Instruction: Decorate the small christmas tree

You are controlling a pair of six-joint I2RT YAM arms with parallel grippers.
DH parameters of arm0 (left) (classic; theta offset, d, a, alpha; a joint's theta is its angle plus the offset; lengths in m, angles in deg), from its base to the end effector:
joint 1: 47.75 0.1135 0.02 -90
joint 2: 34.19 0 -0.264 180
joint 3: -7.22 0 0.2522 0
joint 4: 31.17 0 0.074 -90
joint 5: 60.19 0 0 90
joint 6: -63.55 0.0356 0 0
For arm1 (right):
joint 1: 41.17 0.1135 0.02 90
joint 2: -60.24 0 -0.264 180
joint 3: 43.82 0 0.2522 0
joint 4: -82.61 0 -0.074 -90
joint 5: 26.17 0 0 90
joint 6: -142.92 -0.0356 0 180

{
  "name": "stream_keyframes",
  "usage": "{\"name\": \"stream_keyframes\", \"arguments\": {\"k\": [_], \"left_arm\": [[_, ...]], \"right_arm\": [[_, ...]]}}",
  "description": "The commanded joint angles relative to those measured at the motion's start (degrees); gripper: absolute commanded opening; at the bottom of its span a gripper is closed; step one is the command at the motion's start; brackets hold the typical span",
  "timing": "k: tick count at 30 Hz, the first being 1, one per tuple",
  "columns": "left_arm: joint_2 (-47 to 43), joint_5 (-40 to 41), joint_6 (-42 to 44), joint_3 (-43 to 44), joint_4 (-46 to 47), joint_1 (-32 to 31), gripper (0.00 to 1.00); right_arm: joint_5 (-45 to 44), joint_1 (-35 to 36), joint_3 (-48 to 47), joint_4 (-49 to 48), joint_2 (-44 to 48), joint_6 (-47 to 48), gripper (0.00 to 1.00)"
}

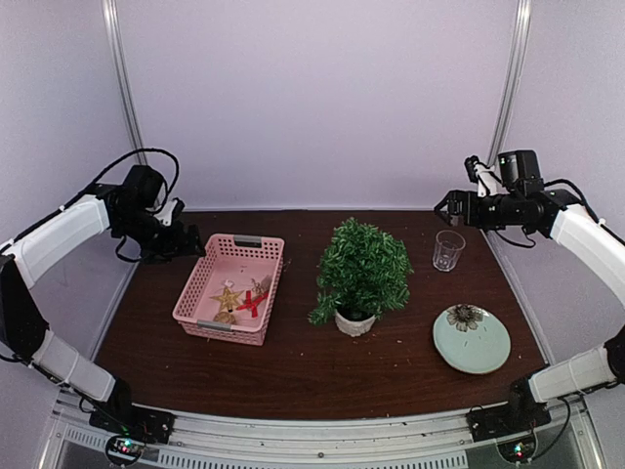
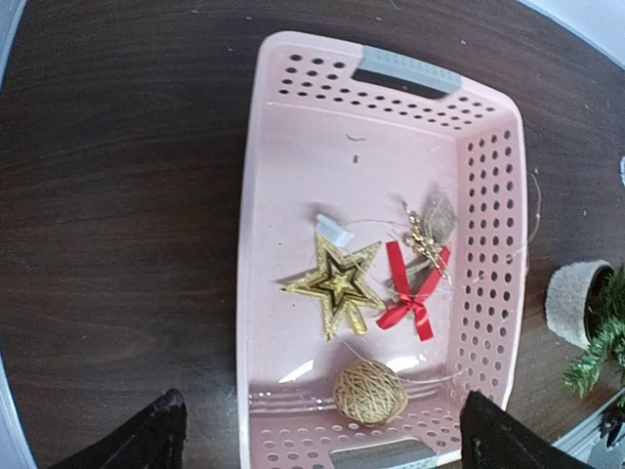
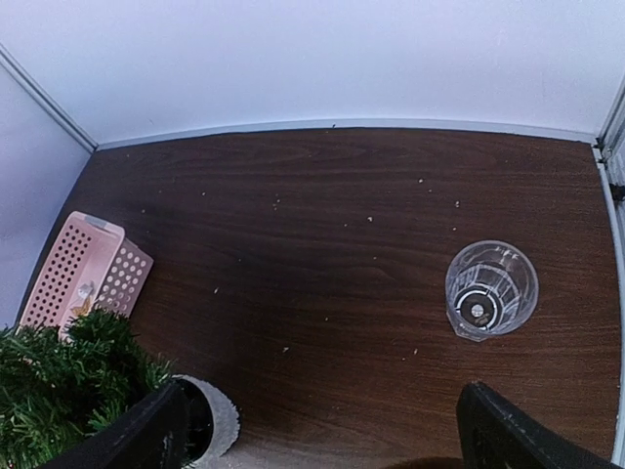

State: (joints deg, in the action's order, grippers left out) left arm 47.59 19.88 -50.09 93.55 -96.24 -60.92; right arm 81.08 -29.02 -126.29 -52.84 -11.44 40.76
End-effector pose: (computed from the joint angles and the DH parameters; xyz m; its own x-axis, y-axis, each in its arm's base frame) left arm 0.2784 -0.0714 0.2998 -0.8996 -0.1951 -0.3906 -0.0586 0.9404 -0.3349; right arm 0.2662 0.0681 0.3513 -0.6242 0.0714 -0.7780 -0.3177 0.8866 0.3362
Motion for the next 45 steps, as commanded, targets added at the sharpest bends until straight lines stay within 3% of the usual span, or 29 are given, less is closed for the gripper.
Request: {"name": "stream_keyframes", "arguments": {"k": [1, 6, 17, 27, 30, 32, 38, 45], "left_arm": [[-2.6, -7.7, 4.7, -1.2, -0.3, -1.8, 0.98], [-3.6, -14.8, 7.3, -3.6, 0.1, -2.7, 0.98], [7.5, -10.8, 0.8, -2.6, 5.4, -4.7, 0.98], [26.3, 0.6, -10.5, 11.9, 6.2, -8.5, 0.97], [29.8, 7.0, -11.9, 14.8, 2.1, -8.5, 0.96], [31.1, 11.3, -11.9, 15.9, -0.8, -8.1, 0.96], [31.1, 13.0, -10.0, 15.6, -4.1, -3.0, 0.96], [31.2, 14.2, -9.8, 16.0, -6.5, 3.1, 0.96]], "right_arm": [[6.5, 0.4, -1.8, 3.3, 0.6, 1.4, 1.0], [13.0, 0.5, -2.4, 7.6, 1.9, 2.7, 0.99], [20.0, 0.6, 3.7, 11.8, 10.1, 0.9, 0.99], [19.0, 0.5, 4.2, 12.2, 11.0, -0.1, 1.0], [19.7, 0.5, 3.9, 12.4, 10.9, -0.5, 0.99], [19.6, 0.5, 3.7, 14.1, 11.1, 0.4, 0.99], [21.7, 0.7, 8.7, 18.0, 16.8, 1.3, 0.99], [22.6, 0.7, 23.3, 12.6, 24.7, -12.7, 0.93]]}}
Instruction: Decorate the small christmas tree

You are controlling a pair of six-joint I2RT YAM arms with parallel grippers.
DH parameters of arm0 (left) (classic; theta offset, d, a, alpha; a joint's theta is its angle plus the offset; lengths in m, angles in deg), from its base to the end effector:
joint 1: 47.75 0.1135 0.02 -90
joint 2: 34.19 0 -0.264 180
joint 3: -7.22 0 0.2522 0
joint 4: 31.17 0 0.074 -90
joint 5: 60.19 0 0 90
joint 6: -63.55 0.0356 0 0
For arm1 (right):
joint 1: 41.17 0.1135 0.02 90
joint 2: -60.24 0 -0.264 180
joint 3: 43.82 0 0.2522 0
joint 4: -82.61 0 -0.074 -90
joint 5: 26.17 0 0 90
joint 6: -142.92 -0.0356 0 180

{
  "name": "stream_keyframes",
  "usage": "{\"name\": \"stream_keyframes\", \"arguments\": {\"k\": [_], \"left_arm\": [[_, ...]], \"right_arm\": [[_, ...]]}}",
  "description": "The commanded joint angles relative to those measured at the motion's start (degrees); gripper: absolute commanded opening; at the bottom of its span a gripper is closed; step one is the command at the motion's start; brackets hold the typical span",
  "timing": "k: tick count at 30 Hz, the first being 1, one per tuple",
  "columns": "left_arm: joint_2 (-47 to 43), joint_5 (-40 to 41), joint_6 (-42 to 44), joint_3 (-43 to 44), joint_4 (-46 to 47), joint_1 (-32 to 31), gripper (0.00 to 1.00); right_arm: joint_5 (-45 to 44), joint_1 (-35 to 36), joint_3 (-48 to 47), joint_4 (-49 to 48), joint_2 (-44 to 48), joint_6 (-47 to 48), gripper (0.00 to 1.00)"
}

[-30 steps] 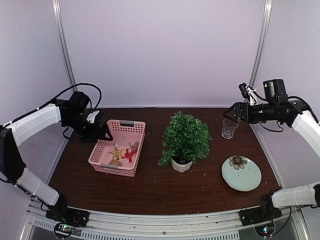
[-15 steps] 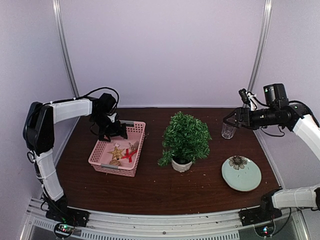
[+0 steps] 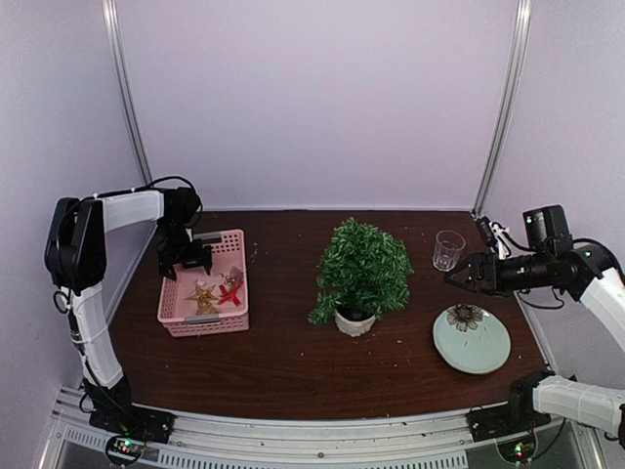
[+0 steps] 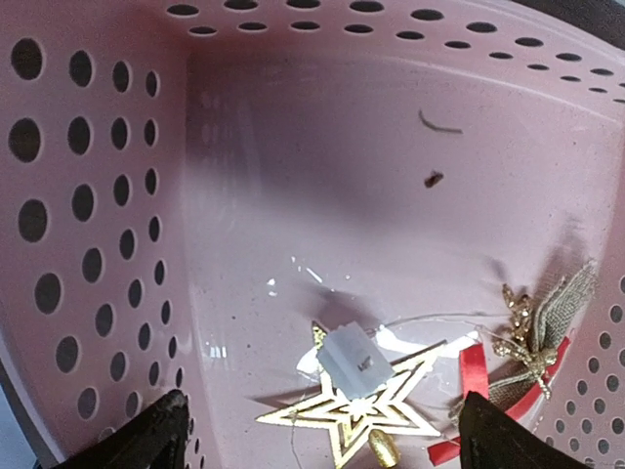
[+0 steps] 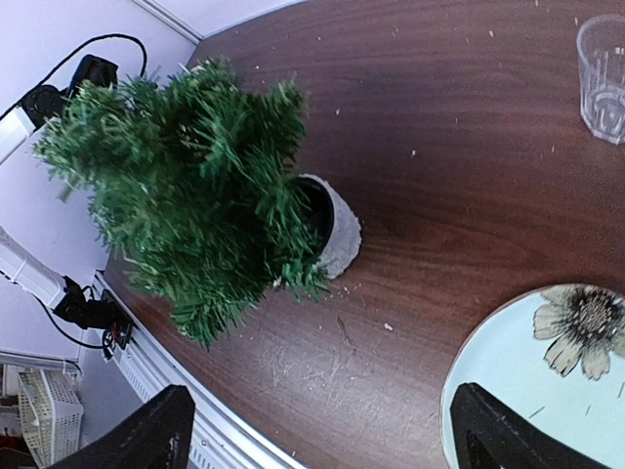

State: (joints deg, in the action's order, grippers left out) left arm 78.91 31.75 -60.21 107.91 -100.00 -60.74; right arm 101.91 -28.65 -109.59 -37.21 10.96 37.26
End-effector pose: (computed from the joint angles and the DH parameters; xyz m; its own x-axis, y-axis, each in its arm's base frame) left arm 0.3770 -0.0857 0.1938 -0.9227 -0.3571 -0.1452 -0.3526 0.9341 -0.0568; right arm 0.1547 0.0569 0.3147 -0.8129 0.0371 -0.5812 -0.4015 0.6872 0.6054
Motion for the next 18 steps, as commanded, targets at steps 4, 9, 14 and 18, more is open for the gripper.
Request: {"name": "stream_keyframes", "arguments": {"k": [4, 9, 14, 18], "left_arm": [[-0.5, 1.8, 1.3, 2.2, -2.8, 4.8, 0.96], [-1.6, -0.3, 1.9, 4.1, -3.0, 5.1, 0.97], [-4.2, -1.9, 2.4, 4.9, -2.3, 5.1, 0.97], [-6.2, -1.9, 3.1, 5.4, -2.2, 5.1, 0.98]], "right_arm": [[1.6, 0.4, 13.6, -7.9, 3.1, -15.5, 0.87], [3.2, 0.4, 22.0, -20.7, -0.1, -25.5, 0.7], [3.7, 0.6, 26.6, -30.9, -4.6, -30.3, 0.57], [4.5, 1.3, 30.8, -40.8, -8.4, -34.7, 0.53]]}}
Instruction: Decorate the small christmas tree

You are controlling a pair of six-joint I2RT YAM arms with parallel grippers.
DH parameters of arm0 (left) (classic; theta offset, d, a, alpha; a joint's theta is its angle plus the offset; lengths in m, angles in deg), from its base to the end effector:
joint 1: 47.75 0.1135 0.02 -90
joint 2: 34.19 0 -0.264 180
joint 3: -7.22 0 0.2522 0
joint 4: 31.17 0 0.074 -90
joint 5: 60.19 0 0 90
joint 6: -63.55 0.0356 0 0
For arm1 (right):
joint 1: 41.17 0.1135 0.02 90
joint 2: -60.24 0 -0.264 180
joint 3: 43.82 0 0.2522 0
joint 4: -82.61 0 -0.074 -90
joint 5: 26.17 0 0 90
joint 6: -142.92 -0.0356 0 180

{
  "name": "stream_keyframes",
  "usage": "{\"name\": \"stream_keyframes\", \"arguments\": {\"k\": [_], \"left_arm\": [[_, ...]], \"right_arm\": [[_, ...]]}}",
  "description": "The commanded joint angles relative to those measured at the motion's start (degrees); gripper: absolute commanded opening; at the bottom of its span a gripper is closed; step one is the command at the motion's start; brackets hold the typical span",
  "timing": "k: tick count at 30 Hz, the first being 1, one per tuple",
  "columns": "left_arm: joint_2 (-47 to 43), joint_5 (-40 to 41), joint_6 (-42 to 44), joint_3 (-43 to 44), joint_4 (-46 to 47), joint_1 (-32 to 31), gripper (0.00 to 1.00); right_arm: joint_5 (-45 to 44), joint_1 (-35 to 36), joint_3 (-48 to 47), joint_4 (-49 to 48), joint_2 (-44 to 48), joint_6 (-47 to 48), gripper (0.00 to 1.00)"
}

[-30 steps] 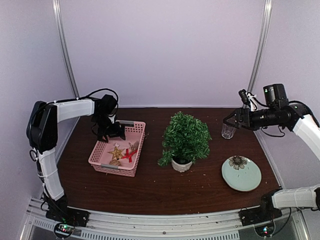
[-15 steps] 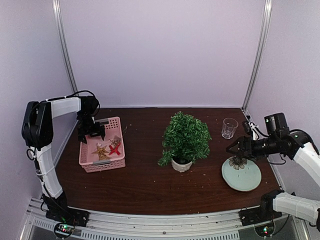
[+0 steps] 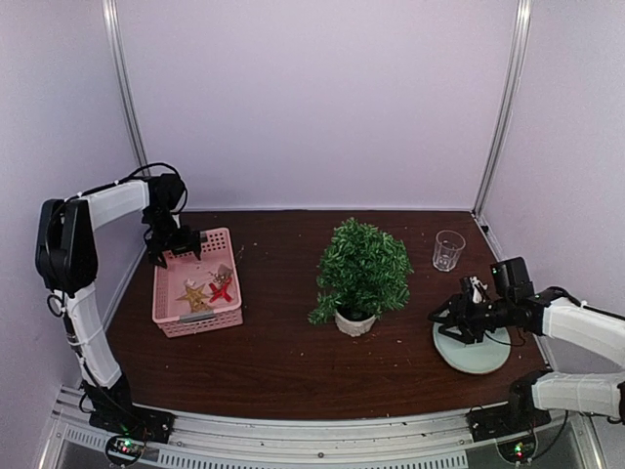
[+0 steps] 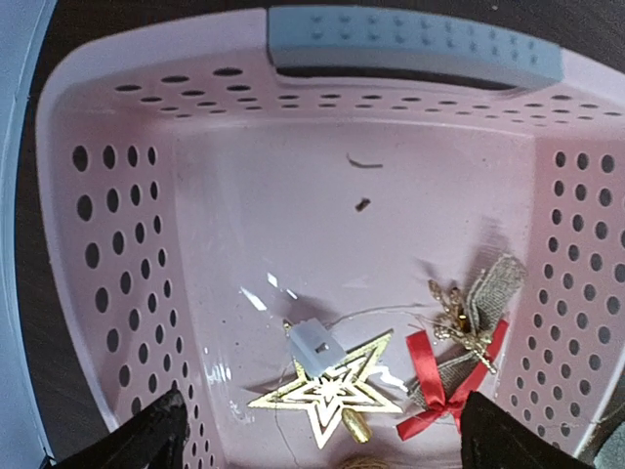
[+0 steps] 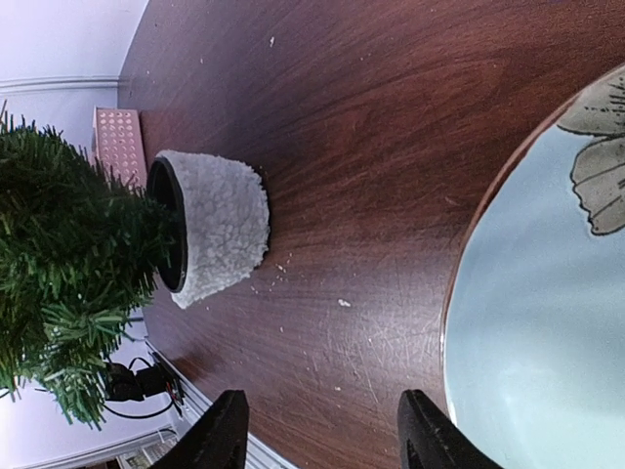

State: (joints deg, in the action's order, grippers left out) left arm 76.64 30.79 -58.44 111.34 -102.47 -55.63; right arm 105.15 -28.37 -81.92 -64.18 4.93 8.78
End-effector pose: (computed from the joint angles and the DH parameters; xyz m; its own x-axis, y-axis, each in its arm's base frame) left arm 0.3835 -0.0525 0.2236 -0.8926 -0.4112 -0.1851 -0.4000 0.9115 -0.0959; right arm 0.1653 0.0617 0.1783 -0.9409 0.3226 -0.1029 0.1096 0.5776 0.8089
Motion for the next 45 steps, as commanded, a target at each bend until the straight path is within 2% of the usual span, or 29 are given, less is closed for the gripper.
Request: {"name": "stream_keyframes", "arguments": {"k": [1, 7, 18, 22, 29, 45], "left_arm": [[-4.3, -1.0, 1.5, 2.0, 0.3, 0.0, 0.98], [-6.9, -4.3, 1.2, 1.3, 0.3, 0.0, 0.98], [-9.5, -5.6, 2.6, 2.0, -0.2, 0.0, 0.98], [-9.7, -5.6, 2.7, 2.2, -0.4, -0.1, 0.98], [-9.7, -5.7, 2.8, 1.5, -0.4, 0.0, 0.98], [-9.4, -4.8, 4.1, 2.0, -1.7, 0.0, 0.98]], "right_arm": [[1.4, 1.3, 3.9, -16.9, -3.4, -8.0, 0.53], [1.0, 4.0, 6.0, -34.6, -13.4, -14.1, 0.52], [2.3, 8.5, 5.0, -62.5, -33.3, -21.8, 0.52], [1.9, 9.9, 3.3, -66.4, -36.3, -23.8, 0.52], [1.3, 12.3, 1.1, -67.0, -38.2, -24.3, 0.54], [-1.1, 17.6, -3.3, -75.0, -47.5, -28.6, 0.4]]}}
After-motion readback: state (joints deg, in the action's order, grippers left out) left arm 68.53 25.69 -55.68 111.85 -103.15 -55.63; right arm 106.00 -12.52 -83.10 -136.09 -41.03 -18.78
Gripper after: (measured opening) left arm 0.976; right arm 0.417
